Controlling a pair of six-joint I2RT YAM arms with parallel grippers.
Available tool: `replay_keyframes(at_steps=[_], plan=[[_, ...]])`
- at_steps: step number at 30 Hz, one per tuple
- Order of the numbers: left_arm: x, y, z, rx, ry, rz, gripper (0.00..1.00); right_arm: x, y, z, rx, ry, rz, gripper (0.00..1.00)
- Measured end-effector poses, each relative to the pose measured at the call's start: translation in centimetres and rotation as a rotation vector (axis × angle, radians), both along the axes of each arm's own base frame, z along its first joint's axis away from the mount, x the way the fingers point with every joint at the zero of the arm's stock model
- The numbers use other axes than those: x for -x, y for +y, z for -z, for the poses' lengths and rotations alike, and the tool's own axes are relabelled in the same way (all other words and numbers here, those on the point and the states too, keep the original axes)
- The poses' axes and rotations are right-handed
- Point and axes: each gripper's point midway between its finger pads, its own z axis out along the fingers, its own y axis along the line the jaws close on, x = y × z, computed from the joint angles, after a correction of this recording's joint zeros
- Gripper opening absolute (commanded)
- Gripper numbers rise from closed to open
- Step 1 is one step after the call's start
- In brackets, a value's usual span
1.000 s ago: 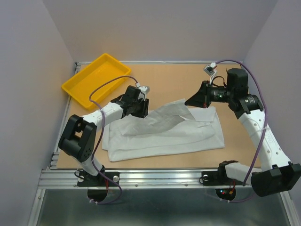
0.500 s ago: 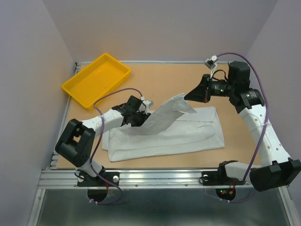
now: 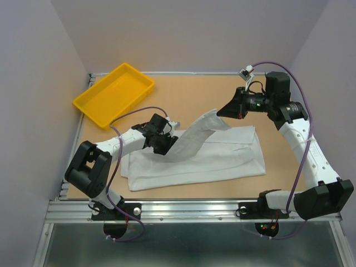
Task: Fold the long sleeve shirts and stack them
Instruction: Fold the shirt
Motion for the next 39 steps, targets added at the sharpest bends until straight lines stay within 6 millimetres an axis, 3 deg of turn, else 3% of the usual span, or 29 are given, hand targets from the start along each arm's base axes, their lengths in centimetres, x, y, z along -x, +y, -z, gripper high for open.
replay_keyframes(at_steps=[6,10,15,19,27,39], plan=[[-1.4,1.8,0.1,-0.052,-0.014,-0.110,0.72,-1.4,-0.1,1.4,0.027,0.029,0.034,0.01],[-4.5,4.5,-1.7,-0.057,-0.098,-0.272,0.85,-2.4,-0.2,2.7,0.049,0.062,0.058,0.00],[-8.0,8.4,-4.7,-0.054,-0.226,-0.481,0.85,-3.6,-0.5,4.8,0.084,0.115,0.106,0.00],[-9.0,10.3,-5.9,-0.055,-0.284,-0.566,0.85,-4.6,-1.1,7.3,0.127,0.188,0.183,0.00],[-8.7,10.6,-5.8,-0.058,-0.299,-0.556,0.85,-5.9,-2.9,12.8,0.230,0.362,0.378,0.01],[-8.2,10.0,-5.9,-0.025,-0.295,-0.516,0.84,-5.7,-7.1,17.6,0.421,0.502,0.643,0.01]])
